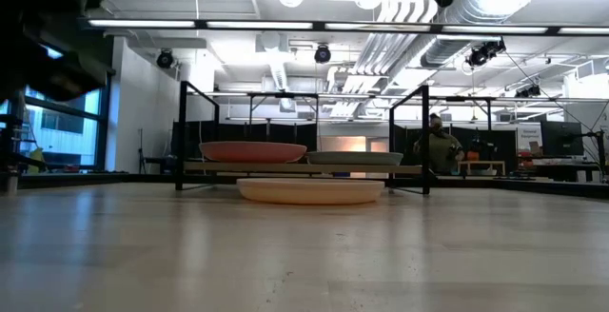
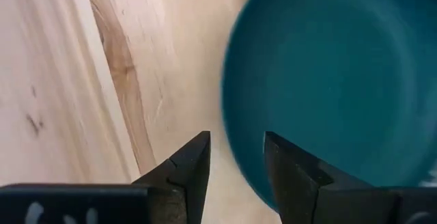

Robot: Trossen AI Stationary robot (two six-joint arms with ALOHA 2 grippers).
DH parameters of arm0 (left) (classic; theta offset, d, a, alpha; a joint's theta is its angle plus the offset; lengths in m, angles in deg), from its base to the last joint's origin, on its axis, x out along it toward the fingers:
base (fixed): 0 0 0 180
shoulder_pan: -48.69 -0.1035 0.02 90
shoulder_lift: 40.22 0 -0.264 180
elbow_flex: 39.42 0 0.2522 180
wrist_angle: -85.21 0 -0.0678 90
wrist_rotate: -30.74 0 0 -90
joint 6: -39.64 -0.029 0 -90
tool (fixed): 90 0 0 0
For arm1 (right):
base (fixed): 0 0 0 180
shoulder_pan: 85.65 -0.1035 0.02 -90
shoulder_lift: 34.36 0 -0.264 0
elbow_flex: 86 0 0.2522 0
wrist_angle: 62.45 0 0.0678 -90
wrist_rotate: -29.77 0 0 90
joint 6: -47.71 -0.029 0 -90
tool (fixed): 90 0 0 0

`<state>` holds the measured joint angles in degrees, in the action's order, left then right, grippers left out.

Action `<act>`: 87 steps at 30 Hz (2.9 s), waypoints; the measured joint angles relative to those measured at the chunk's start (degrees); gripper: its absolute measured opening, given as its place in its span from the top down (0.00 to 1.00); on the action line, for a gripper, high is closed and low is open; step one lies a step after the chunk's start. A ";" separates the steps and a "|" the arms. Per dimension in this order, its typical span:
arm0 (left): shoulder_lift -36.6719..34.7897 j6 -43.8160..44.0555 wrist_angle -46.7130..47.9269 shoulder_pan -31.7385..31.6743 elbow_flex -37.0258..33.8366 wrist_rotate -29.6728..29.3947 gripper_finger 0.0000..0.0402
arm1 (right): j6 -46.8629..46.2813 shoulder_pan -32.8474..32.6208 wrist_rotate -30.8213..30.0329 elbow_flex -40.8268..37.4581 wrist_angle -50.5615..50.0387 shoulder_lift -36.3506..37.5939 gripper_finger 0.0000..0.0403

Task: Place and stack plates onto a shelf
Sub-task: Stack the dark green plate on the pink plate on the shelf

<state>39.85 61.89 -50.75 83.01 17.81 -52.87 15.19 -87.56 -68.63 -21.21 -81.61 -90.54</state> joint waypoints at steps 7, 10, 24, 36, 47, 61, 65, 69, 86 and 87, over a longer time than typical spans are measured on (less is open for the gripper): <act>3.76 -0.14 -4.05 0.30 -1.87 -0.04 0.69 | 0.00 0.00 -0.02 0.00 -0.49 -0.03 0.58; 5.12 0.45 -4.96 0.28 -2.38 -0.07 0.69 | -0.02 0.00 -0.04 0.01 -0.91 -0.03 0.58; 6.80 3.63 -6.10 -0.32 -1.83 2.45 0.89 | -0.02 0.00 -0.45 0.00 -2.24 -0.03 0.58; -10.95 10.46 1.74 -11.09 -1.56 -0.35 0.99 | 0.31 0.04 -0.48 0.00 -2.57 -0.03 0.58; -22.14 27.21 -5.77 -27.28 3.75 -30.97 1.00 | 0.52 0.04 -2.28 0.01 -3.26 -0.55 0.58; -6.62 87.69 -17.45 -24.12 -4.84 -60.93 1.00 | 0.00 0.04 -2.54 0.02 -3.62 -2.17 0.58; 0.87 92.79 -24.88 -23.15 -4.75 -61.03 1.00 | 0.00 0.04 -2.54 0.00 -4.13 -2.26 0.58; 5.42 104.08 -24.08 -22.61 -4.77 -62.91 1.00 | 0.00 0.04 -2.52 0.00 -4.75 -2.28 0.58; 6.63 99.53 -23.32 -36.55 -4.75 -58.98 1.00 | -0.59 0.04 -2.55 0.00 -5.08 -2.28 0.58; 6.63 98.87 -23.30 -36.87 -4.75 -58.77 1.00 | -0.66 0.04 -2.54 0.00 -5.11 -2.28 0.58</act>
<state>46.47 160.75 -74.04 46.14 13.06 -111.64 14.54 -87.52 -71.17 -21.21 -86.72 -92.82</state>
